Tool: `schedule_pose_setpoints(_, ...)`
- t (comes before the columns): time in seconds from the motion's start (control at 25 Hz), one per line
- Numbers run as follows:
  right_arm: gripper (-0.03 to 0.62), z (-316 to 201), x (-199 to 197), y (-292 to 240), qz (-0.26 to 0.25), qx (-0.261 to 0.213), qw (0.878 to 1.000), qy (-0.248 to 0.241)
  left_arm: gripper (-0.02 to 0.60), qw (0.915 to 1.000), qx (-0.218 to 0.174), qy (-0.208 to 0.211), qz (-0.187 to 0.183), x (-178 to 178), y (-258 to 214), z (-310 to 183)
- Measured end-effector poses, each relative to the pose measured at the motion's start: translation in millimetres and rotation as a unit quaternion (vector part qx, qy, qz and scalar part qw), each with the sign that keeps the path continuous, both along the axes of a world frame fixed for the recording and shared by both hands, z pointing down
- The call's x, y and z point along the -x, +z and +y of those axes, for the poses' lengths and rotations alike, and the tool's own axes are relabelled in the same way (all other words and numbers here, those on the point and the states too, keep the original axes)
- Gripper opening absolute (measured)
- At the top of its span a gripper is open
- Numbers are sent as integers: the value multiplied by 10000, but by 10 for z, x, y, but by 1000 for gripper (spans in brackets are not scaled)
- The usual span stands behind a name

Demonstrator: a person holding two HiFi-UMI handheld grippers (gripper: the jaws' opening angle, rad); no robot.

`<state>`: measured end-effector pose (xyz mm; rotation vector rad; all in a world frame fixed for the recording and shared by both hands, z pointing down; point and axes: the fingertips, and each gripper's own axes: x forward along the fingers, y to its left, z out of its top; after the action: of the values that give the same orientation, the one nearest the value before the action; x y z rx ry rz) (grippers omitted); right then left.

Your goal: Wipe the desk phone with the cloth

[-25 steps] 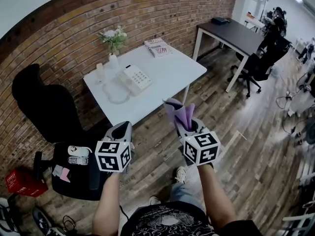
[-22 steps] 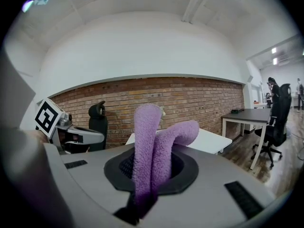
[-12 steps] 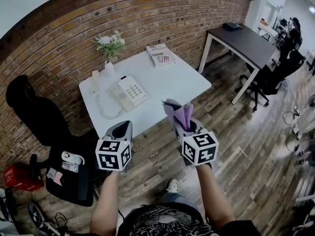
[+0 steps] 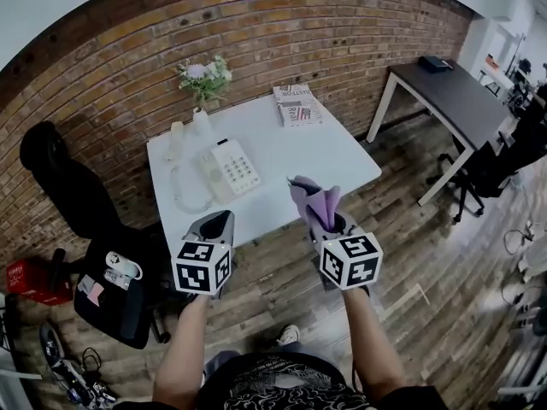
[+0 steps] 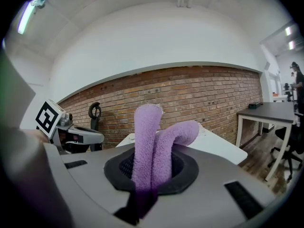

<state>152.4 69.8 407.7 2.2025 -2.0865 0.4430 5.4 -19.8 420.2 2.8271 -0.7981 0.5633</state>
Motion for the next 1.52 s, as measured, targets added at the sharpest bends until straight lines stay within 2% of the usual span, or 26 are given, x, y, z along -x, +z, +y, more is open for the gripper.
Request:
schedule_pose_setpoints(0.28, 44, -288, -37, 21, 108, 19, 9983, -572, 6, 9989, 16, -474, -5, 21, 36, -144)
schedule_pose_setpoints(0.64, 44, -875, 57, 115, 188, 106, 9932, -1146, 6, 9949, 32, -1002, -66, 286, 99, -494)
schedule_pose_setpoints(1.08, 44, -1985, 44, 189, 518, 226, 9858, -1579, 6, 9931, 172, -1161, 42, 171, 296, -1427)
schedule_pose_setpoints(1.52, 44, -3146, 49, 351, 974, 655, 9753, -1870, 6, 9921, 444, -1170, 17, 95, 443, -2451)
